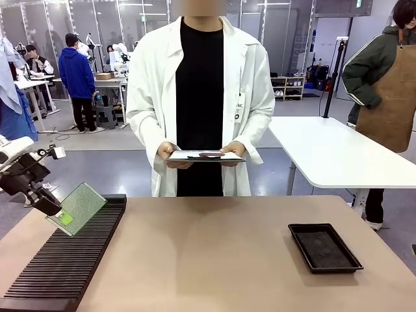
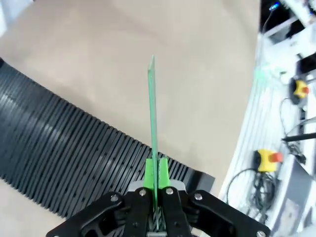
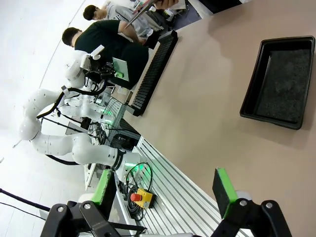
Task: Inspect the PCB.
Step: Pick up the Blank PCB and present it to the human.
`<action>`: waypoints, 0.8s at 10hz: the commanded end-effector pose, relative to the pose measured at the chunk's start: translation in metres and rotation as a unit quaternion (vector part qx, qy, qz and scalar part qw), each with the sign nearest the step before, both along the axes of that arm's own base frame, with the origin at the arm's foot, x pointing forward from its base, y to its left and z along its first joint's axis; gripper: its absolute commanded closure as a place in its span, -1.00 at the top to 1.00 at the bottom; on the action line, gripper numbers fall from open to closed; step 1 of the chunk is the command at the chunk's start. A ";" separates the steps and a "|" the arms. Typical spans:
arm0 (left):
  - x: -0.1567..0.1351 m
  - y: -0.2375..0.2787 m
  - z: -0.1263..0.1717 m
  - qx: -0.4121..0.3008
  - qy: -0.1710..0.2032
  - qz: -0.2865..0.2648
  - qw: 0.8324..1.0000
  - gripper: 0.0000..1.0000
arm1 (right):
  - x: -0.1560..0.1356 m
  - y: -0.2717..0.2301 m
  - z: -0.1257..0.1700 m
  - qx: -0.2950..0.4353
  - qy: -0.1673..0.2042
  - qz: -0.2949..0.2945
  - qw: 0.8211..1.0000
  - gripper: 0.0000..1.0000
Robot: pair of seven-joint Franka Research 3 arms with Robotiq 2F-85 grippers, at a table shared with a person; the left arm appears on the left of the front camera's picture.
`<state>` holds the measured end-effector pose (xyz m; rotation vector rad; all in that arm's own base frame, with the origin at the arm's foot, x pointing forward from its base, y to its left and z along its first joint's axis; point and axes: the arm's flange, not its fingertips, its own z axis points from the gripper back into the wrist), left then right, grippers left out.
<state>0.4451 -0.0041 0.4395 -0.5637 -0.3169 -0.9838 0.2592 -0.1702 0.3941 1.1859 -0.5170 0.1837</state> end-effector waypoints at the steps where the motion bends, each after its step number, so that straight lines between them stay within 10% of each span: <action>1: 0.012 -0.001 -0.002 -0.062 0.041 0.026 0.997 -0.94 | 0.001 -0.001 0.000 0.003 -0.012 0.000 1.000 1.00; 8: 0.109 -0.062 -0.003 -0.312 0.326 0.104 0.887 -0.94 | 0.001 -0.001 0.000 0.003 -0.012 0.000 1.000 1.00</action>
